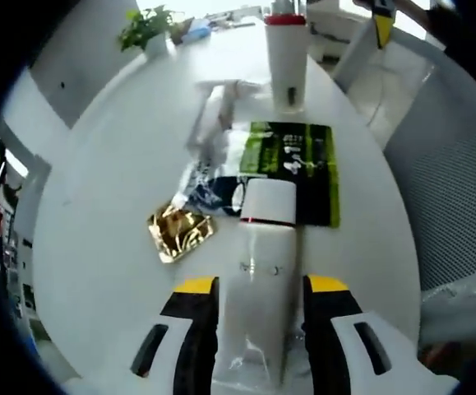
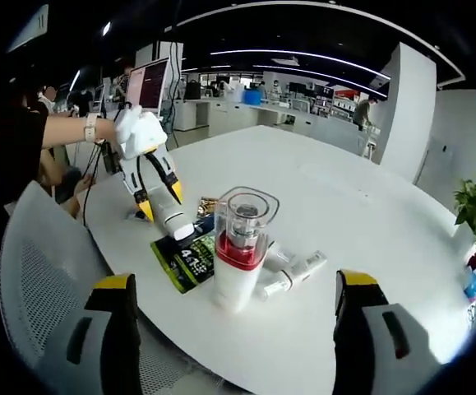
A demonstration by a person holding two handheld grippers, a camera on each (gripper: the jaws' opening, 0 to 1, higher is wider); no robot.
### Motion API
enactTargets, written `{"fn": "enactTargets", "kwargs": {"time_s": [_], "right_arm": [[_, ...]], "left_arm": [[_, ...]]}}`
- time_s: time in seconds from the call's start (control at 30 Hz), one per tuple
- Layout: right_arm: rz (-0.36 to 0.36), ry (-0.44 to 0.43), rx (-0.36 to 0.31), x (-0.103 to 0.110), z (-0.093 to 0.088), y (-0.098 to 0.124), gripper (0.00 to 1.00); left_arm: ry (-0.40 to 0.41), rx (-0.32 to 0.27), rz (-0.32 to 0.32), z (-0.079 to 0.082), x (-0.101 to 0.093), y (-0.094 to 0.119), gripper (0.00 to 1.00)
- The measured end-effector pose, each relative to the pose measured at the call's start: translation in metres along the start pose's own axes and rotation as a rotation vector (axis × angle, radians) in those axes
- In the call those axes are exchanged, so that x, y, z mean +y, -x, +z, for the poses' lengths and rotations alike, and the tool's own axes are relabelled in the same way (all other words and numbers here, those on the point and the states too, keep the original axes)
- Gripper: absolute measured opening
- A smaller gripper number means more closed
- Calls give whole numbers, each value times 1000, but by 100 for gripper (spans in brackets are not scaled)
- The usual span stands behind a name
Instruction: Arrange the skincare products in the storage area until every visible bottle or jar stands upright without overlapping.
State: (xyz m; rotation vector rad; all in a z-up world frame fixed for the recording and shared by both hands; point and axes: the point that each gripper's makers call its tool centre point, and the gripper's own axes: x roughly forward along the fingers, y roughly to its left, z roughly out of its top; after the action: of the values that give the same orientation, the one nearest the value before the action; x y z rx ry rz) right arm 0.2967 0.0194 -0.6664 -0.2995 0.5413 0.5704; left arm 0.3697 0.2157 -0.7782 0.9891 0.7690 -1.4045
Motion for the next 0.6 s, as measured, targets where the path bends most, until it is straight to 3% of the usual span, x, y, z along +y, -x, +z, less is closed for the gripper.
{"fn": "enactTargets", "kwargs": {"time_s": [0.37,0.6], "right_arm": [[-6,-7,6,-5,0,-1,100],[-19,-20,9,-11,-2,4,100]], "left_arm": [[15,-29,-23,-1,0,-3,35],[56,-93,-35,3,-4,-5,34]]}}
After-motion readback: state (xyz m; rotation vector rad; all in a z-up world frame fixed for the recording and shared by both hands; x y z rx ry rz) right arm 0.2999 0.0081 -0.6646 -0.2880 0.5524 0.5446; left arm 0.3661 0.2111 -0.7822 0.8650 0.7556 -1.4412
